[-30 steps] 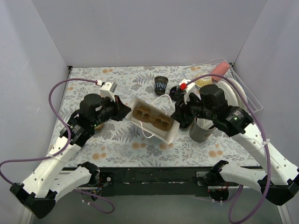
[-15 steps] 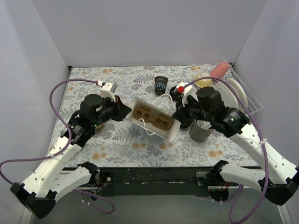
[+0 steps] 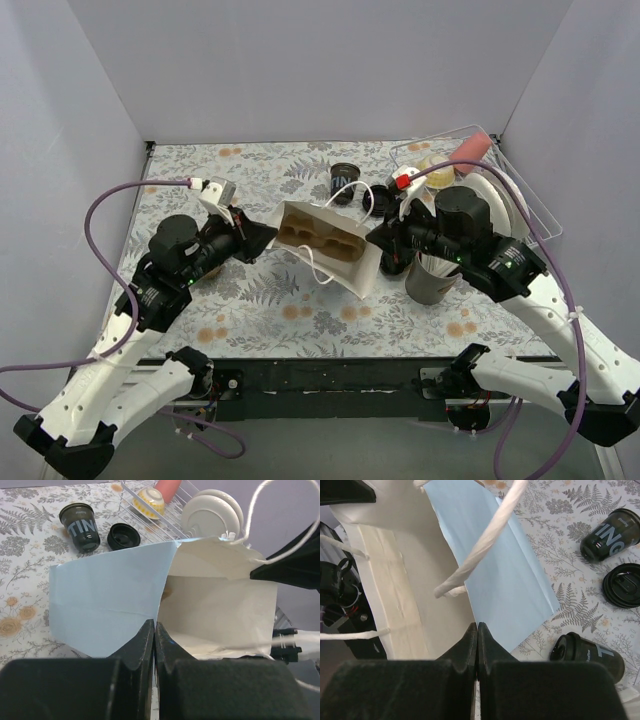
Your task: Pack the takeout coffee
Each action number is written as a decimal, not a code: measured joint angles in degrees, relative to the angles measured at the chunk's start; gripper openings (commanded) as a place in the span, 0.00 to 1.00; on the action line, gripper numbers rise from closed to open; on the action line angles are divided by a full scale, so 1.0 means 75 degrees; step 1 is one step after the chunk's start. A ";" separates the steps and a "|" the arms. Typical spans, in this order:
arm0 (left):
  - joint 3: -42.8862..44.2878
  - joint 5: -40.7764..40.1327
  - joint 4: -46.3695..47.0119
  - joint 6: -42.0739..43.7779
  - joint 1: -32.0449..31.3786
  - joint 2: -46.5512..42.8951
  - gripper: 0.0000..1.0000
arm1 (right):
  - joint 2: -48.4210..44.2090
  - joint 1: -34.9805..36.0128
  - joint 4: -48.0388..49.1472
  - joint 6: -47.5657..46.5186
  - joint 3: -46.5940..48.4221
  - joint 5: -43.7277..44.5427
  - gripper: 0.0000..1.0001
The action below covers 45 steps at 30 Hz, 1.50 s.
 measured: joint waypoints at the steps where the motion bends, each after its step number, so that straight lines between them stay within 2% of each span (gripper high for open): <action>1: 0.0006 0.0006 -0.0055 0.0015 0.0000 -0.0038 0.00 | 0.0009 0.0015 0.0000 0.0041 0.0000 -0.0006 0.01; 6: 0.0810 0.0090 -0.0271 -0.0012 0.0015 0.0481 0.00 | 0.0769 0.0035 -0.0219 0.0117 0.1329 0.0114 0.01; 9: 0.0315 0.0210 0.0035 -0.0216 0.0026 0.0280 0.00 | 0.0536 0.0020 0.0452 0.0344 0.0845 0.0175 0.01; 11: 0.0181 0.0219 -0.0236 -0.0274 0.0023 0.0154 0.00 | 0.0376 0.0026 0.0210 0.0475 0.0574 0.0239 0.01; 14: 0.0723 0.0239 -0.0568 -0.0221 0.0026 0.0289 0.00 | 0.0752 0.0029 -0.0455 0.0530 0.1215 0.0262 0.01; 16: 0.0743 0.0347 -0.0347 -0.0291 0.0026 0.0271 0.00 | 0.0973 0.0035 -0.0271 0.0600 0.1620 0.0239 0.01; 18: 0.0286 0.0434 -0.0125 -0.0463 0.0026 -0.0012 0.00 | 0.0673 0.0041 0.0361 0.0778 0.1035 0.0236 0.01; 21: -0.0128 0.0493 -0.0265 -0.0618 0.0026 -0.0262 0.00 | 0.0265 0.0041 0.0268 0.0979 0.0379 0.0245 0.01; 29: -0.0119 0.1110 -0.0219 -0.0309 0.0026 -0.0117 0.00 | 0.0154 0.0061 0.0189 0.0938 0.0297 0.0233 0.01; 33: 0.0332 0.1189 -0.0160 -0.0079 0.0026 0.0268 0.00 | 0.0157 0.0061 0.0128 0.0968 0.0568 0.0277 0.01; 37: -0.0286 0.1416 0.0321 -0.0417 0.0026 0.0041 0.00 | -0.0044 0.0061 0.0198 0.1072 0.0367 0.0309 0.01; 39: -0.0012 0.1373 0.0067 -0.0554 0.0023 0.0216 0.00 | 0.0335 0.0061 -0.0318 0.1096 0.0944 0.0323 0.01; 42: 0.1460 0.1241 -0.0361 -0.0472 0.0032 0.0976 0.00 | 0.1201 0.0061 -0.0740 0.1116 0.2425 0.0274 0.01; 43: 0.1702 0.1262 -0.0207 -0.0460 0.0035 0.1090 0.00 | 0.1288 0.0061 -0.0501 0.1180 0.2597 0.0216 0.01; 45: 0.1198 0.1279 0.0210 -0.0589 0.0047 0.0740 0.00 | 0.0930 0.0061 0.0265 0.1367 0.1961 0.0111 0.01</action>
